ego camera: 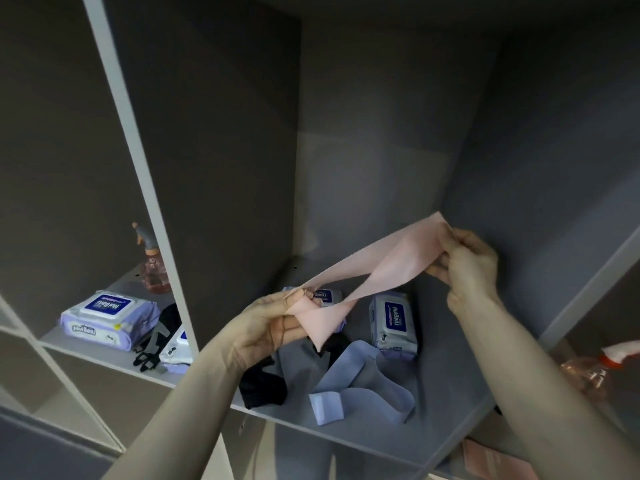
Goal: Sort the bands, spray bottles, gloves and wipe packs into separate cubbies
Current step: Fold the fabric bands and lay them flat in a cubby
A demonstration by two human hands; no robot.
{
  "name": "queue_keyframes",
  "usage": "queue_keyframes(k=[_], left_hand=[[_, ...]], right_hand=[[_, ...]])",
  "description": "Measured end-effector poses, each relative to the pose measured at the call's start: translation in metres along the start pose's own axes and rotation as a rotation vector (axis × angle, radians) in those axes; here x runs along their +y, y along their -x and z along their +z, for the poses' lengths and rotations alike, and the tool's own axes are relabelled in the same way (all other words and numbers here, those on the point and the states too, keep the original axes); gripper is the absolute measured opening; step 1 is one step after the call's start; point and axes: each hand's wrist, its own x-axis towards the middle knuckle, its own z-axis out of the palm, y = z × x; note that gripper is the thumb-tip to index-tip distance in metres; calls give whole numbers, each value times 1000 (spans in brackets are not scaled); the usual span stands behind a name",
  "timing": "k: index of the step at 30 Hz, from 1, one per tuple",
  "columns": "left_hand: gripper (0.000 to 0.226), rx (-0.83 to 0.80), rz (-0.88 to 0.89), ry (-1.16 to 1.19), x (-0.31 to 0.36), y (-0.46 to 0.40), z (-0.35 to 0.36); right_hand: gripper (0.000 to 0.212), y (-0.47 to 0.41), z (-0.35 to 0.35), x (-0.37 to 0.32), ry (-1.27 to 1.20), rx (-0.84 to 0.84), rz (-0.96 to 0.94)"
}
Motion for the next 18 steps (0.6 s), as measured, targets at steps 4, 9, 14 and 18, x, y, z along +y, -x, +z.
queue_keyframes(k=[4, 9, 14, 18], left_hand=[[44, -171, 89, 41, -3, -1, -3], [32, -207, 55, 252, 1, -7, 0], [5, -21, 141, -88, 4, -8, 2], [15, 304, 195, -245, 2, -13, -5]], right_hand=[[17, -5, -3, 7, -34, 51, 33], [18, -7, -1, 9, -45, 73, 35], [20, -8, -4, 8, -47, 106, -28], [18, -8, -6, 7, -40, 110, -78]])
